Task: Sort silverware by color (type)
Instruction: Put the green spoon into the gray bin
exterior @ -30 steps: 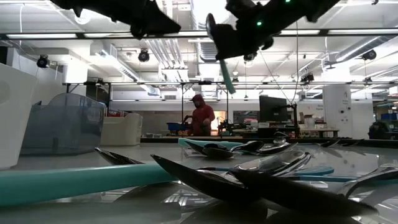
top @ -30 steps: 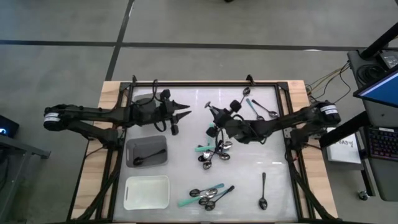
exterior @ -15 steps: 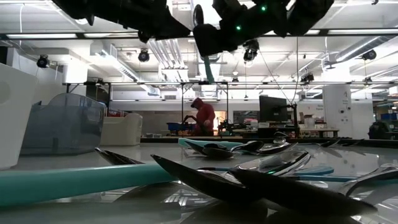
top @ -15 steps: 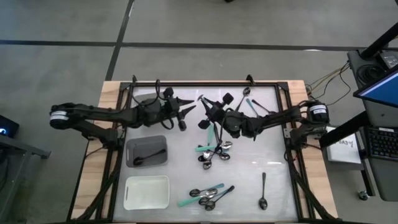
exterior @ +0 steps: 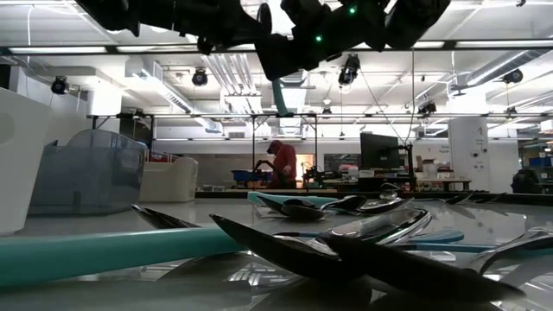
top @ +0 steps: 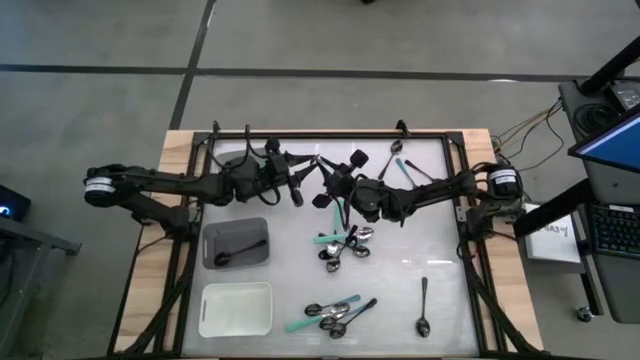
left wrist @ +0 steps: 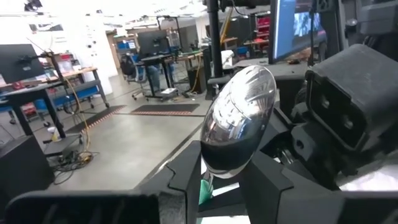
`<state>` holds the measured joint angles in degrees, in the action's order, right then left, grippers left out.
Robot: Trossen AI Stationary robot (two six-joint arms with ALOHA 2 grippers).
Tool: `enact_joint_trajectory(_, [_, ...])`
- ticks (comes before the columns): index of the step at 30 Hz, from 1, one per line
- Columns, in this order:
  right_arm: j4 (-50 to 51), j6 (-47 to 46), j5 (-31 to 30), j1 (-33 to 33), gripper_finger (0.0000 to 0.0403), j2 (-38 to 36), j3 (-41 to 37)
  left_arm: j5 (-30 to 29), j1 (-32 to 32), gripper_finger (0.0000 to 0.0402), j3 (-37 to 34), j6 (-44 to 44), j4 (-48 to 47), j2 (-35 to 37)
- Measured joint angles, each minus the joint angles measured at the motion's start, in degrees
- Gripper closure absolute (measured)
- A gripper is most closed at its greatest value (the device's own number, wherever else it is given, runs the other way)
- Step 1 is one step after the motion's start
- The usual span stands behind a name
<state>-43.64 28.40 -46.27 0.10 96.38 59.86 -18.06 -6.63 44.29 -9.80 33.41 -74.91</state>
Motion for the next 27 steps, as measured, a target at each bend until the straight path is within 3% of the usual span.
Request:
enact_joint_trajectory(7, [0.03, 1.47, 0.21, -0.01, 0.0372, 0.16, 0.6, -2.93, 0.04, 0.033, 0.09, -0.28, 0.8, 0.11])
enact_joint_trajectory(13, [-0.1, 1.31, 0.15, 0.02, 0.0371, 0.11, 0.6, -4.59, -0.13, 0.0392, 0.16, -1.64, 1.28, 0.17])
enact_joint_trajectory(27, [0.56, 2.65, -2.87, 0.07, 0.0308, -0.68, 0.52, -6.56, -0.29, 0.04, 0.29, -3.07, 0.85, 1.03])
